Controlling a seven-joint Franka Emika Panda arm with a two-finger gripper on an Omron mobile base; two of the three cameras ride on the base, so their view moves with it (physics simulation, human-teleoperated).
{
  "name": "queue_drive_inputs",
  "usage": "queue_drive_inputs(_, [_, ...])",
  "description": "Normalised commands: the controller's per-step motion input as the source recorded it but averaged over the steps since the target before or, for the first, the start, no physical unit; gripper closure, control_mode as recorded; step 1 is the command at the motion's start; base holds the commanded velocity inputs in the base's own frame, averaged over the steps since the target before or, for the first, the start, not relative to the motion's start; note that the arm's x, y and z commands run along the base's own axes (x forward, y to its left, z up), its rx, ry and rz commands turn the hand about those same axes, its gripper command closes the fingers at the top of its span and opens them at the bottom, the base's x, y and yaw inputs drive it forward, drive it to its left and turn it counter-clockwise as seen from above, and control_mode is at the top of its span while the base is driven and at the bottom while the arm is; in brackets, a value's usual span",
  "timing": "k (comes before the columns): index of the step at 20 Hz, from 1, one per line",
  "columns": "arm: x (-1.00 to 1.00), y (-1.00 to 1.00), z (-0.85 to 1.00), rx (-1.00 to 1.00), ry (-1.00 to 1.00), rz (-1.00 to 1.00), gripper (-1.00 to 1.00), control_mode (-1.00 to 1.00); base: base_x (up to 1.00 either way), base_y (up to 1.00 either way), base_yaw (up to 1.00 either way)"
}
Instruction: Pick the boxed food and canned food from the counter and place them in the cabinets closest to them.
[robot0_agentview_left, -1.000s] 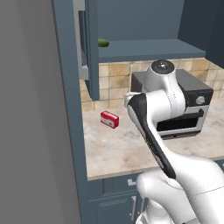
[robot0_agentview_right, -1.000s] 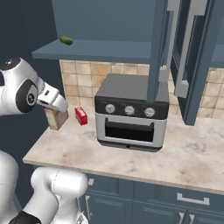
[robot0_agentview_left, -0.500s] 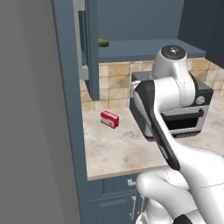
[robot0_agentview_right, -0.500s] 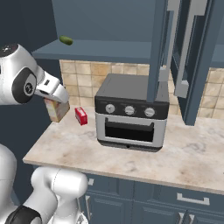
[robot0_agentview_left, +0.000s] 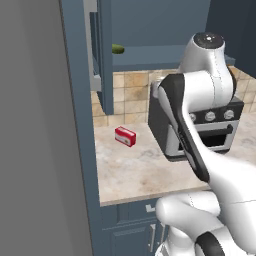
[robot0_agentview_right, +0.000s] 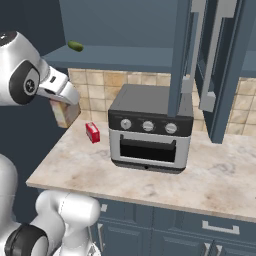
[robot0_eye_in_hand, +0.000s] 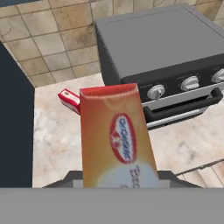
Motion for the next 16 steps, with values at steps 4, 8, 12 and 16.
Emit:
queue_drive_inputs(4, [-0.07,-0.07,0.44,0.0,-0.04,0.0,1.0,-1.0,0.0,0.0,0.0])
queue_drive_inputs(8, [-0.03,-0.06,0.43,0.0,-0.05,0.01,1.0,-1.0,0.0,0.0,0.0])
queue_drive_inputs(12, [0.0,-0.1,0.36,0.0,-0.06,0.02,1.0,-1.0,0.0,0.0,0.0])
queue_drive_inputs(16, [0.0,-0.12,0.32,0.0,-0.05,0.02,1.0,-1.0,0.0,0.0,0.0])
